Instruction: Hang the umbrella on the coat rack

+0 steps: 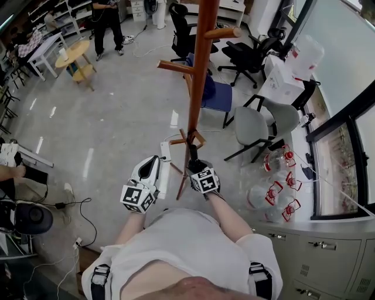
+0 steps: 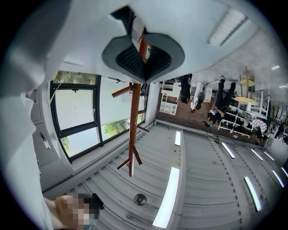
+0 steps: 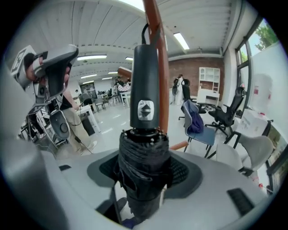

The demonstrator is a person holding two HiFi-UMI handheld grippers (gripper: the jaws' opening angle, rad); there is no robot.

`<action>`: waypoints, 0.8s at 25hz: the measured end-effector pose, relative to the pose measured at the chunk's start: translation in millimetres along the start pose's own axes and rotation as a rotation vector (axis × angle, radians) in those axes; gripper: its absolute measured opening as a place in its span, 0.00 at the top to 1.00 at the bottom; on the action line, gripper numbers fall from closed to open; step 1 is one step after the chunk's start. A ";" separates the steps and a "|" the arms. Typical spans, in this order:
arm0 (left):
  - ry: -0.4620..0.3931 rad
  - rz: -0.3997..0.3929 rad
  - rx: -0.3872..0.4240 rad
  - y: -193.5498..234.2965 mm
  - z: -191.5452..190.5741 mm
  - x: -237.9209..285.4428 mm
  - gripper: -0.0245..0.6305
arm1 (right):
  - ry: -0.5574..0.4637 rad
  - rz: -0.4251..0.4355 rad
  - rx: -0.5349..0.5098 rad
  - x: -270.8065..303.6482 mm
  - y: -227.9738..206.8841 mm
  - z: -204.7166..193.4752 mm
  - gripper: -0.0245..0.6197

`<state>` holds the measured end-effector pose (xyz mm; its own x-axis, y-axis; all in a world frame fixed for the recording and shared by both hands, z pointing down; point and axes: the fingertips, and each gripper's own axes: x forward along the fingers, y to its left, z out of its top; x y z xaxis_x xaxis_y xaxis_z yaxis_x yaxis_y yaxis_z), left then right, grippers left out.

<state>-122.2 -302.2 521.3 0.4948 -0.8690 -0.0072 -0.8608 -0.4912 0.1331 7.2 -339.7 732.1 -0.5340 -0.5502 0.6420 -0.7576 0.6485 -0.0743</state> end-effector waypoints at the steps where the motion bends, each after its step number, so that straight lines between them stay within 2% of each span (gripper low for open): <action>1: 0.001 0.000 0.000 0.2 -0.2 -0.3 0.95 | 0.024 0.007 -0.008 4.9 0.9 -3.0 0.55; 7: -0.001 -0.009 -0.006 -2.2 0.9 -0.4 0.95 | 0.122 -0.013 0.072 24.9 -10.0 -15.2 0.55; 15: 0.007 -0.019 -0.005 -5.7 -1.8 0.3 0.95 | 0.209 -0.054 0.076 46.1 -25.6 -11.1 0.55; 20: 0.010 -0.021 -0.008 -5.9 -3.1 -1.0 0.95 | 0.220 -0.048 0.083 51.9 -26.3 -9.9 0.55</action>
<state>-117.3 -298.2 523.6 0.5144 -0.8576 -0.0001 -0.8490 -0.5092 0.1409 3.1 -380.2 774.9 -0.4092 -0.4458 0.7961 -0.8131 0.5740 -0.0966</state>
